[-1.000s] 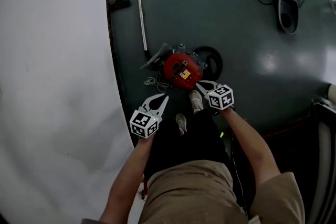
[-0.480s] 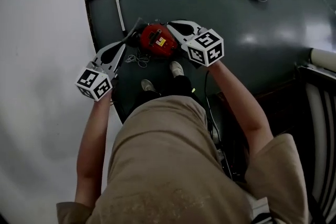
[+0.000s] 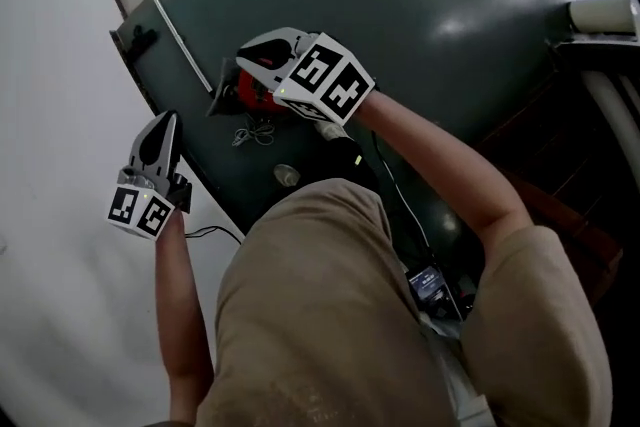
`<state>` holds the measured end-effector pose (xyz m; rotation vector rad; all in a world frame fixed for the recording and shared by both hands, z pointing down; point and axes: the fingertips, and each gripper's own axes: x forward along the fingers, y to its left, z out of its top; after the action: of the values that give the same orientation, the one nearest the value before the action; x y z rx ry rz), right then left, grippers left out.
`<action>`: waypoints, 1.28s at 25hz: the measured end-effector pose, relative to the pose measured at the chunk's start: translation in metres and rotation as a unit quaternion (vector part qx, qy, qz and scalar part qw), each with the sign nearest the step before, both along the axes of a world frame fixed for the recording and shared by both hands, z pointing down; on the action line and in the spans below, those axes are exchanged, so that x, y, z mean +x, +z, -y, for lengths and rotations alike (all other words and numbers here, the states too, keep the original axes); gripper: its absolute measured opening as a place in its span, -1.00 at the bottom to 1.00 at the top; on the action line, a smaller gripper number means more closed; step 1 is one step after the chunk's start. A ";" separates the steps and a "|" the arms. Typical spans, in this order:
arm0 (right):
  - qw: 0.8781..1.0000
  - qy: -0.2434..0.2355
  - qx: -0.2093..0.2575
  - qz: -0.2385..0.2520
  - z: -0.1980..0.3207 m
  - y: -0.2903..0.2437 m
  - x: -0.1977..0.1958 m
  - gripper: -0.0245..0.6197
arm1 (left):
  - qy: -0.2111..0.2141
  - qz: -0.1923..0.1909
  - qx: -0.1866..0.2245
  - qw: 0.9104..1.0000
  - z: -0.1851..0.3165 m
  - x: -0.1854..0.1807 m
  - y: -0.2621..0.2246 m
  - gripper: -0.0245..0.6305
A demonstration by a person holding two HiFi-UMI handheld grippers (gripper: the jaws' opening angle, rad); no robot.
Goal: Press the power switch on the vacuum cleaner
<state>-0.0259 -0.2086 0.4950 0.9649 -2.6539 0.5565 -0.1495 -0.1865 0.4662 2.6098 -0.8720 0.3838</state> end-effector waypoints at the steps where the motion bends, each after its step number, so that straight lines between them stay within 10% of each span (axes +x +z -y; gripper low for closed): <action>1: 1.000 -0.001 0.005 -0.005 -0.002 -0.005 0.000 -0.89 | -0.001 -0.001 -0.002 1.000 -0.002 0.000 -0.001 -0.91; 18: 0.992 0.055 0.117 0.010 0.003 -0.108 0.025 -0.89 | -0.019 -0.055 0.049 0.997 0.011 -0.004 -0.052 -0.91; 32: 0.980 0.142 0.137 0.023 -0.010 -0.123 0.059 -0.89 | -0.095 -0.087 0.083 0.988 0.002 -0.086 -0.082 -0.91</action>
<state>0.0334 -0.1990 0.3716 1.4423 -2.6986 0.2741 -0.2360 -0.1887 0.3840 2.6280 -1.1199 0.0337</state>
